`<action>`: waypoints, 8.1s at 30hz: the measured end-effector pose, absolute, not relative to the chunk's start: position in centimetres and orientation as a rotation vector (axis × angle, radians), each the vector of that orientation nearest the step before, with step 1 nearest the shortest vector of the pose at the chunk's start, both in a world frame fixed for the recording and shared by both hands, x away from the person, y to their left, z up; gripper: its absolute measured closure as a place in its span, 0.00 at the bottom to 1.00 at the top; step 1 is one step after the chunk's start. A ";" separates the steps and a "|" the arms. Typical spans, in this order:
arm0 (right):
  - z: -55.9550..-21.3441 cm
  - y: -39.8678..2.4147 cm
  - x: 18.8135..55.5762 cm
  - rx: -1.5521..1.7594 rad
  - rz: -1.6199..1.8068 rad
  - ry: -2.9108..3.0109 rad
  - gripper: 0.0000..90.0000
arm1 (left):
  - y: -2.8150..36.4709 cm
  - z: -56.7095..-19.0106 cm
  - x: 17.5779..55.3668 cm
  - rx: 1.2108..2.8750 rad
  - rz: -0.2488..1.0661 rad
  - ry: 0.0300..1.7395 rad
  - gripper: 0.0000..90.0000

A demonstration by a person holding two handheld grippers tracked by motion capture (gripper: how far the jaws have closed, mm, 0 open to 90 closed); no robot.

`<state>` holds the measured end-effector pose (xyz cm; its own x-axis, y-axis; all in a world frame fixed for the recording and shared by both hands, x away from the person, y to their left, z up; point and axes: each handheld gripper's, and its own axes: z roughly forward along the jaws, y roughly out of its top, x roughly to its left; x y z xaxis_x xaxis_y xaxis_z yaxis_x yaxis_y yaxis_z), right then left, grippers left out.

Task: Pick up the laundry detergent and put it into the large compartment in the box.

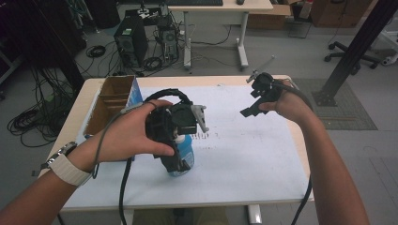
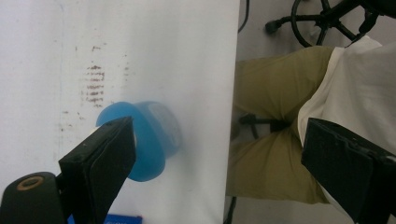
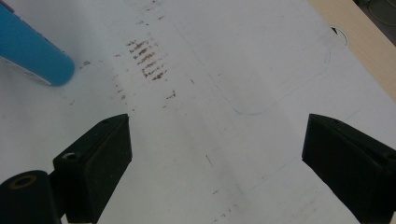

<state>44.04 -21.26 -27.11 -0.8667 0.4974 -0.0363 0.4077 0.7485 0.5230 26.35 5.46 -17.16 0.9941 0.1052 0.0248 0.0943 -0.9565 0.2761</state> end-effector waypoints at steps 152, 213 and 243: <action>-27.7 -20.3 43.9 0.674 0.765 2.816 0.10 | 6.3 -24.0 32.8 2.786 0.152 0.984 0.10; -28.4 -20.1 44.0 0.682 0.759 2.834 0.10 | 6.4 -29.2 33.6 2.773 0.075 1.003 0.19; -28.4 -20.6 43.7 0.689 0.763 2.829 0.10 | 6.3 -29.3 33.5 2.769 0.100 1.009 0.40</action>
